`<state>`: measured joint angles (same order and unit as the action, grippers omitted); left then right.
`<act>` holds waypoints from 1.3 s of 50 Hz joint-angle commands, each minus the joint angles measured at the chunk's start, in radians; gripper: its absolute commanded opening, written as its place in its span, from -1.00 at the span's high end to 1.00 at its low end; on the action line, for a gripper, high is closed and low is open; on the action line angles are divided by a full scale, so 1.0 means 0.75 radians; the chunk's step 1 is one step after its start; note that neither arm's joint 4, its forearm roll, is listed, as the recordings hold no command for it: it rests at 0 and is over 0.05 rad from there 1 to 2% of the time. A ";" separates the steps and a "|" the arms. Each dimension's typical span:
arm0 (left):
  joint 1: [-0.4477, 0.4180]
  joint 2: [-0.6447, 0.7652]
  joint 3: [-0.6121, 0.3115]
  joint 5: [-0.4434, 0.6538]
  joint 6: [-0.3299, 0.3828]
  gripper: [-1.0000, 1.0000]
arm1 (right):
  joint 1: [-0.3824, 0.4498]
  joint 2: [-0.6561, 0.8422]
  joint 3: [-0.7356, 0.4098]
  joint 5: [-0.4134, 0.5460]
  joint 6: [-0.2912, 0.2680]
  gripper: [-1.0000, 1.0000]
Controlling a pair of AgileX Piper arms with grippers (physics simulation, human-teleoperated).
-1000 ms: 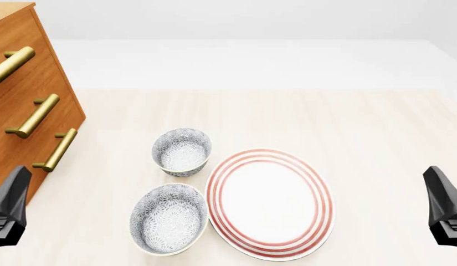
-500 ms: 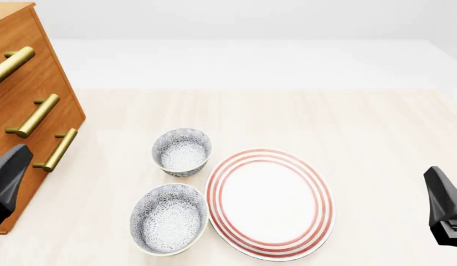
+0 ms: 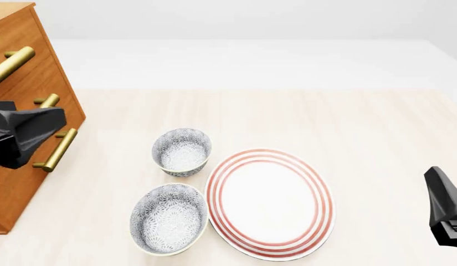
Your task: Stack the bowl in the middle on the bowl at the back.
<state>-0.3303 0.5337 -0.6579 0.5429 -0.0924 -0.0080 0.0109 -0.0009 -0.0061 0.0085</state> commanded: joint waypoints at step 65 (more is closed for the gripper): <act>-0.260 0.833 0.450 -0.557 -0.427 -1.00 | -0.003 0.013 -0.002 -0.003 -0.006 -1.00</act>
<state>-0.5110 1.1183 -0.3492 0.1853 -0.3981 -0.0098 0.0233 -0.0020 -0.0117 0.0037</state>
